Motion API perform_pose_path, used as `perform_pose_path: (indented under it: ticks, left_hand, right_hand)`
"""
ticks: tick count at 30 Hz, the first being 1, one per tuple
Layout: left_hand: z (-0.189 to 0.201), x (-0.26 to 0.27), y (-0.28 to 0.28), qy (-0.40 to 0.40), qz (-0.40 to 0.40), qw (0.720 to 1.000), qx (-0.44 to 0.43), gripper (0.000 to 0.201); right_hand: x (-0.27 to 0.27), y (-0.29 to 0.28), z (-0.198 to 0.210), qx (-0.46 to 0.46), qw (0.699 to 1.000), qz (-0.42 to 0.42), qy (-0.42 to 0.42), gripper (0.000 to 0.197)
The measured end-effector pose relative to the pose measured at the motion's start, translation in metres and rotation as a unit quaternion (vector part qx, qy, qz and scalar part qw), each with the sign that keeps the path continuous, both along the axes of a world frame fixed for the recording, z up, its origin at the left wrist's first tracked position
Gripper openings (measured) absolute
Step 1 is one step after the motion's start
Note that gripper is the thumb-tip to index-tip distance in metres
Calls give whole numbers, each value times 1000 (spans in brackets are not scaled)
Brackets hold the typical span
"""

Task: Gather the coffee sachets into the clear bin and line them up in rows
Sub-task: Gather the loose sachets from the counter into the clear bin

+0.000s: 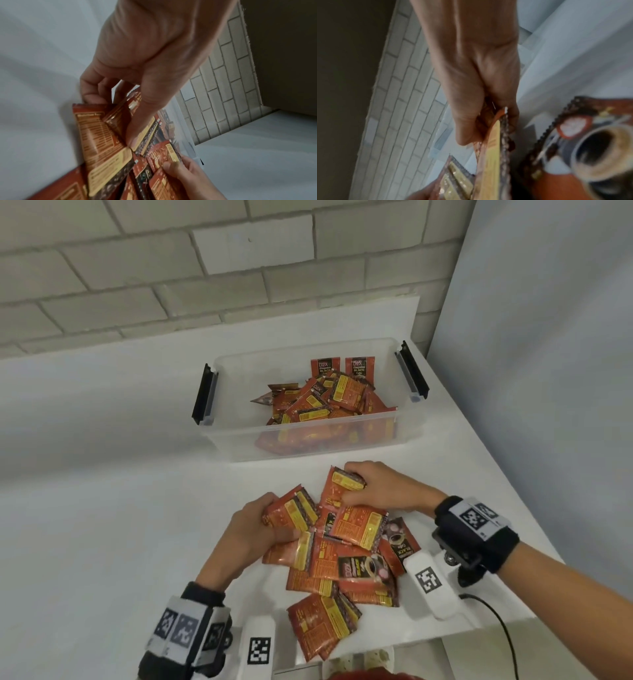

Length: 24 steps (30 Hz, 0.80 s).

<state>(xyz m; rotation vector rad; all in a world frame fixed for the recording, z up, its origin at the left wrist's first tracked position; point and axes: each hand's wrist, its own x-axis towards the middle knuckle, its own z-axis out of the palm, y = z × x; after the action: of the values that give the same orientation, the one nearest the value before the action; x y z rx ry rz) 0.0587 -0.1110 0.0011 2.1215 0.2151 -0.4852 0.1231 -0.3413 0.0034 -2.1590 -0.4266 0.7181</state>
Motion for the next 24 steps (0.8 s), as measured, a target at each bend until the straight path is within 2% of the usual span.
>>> perform_pose_path:
  ticks: [4,7,11,15,19,24]
  left_hand:
    - [9,17,-5,4,-3,1000,-19,29]
    - [31,33,-2,12,3,998,-59,37]
    - [79,56,1,-19,3,989,-145,46]
    - [111,93,-5,-72,25,982,-175,46]
    - [112,138,-20,-81,68,978,-180,39]
    - [95,177,-38,-3,94,976,-195,30]
  right_hand:
    - [4,-6,0,51,996,-15,72,9]
    - [10,-14,20,87,991,-38,93,13]
    - [30,-29,70,150,982,-84,78,26]
    - [68,-27,100,204,962,-180,26,15]
    - [103,-17,100,151,953,-258,-53,12]
    - [139,-4,69,92,955,-279,-49,19]
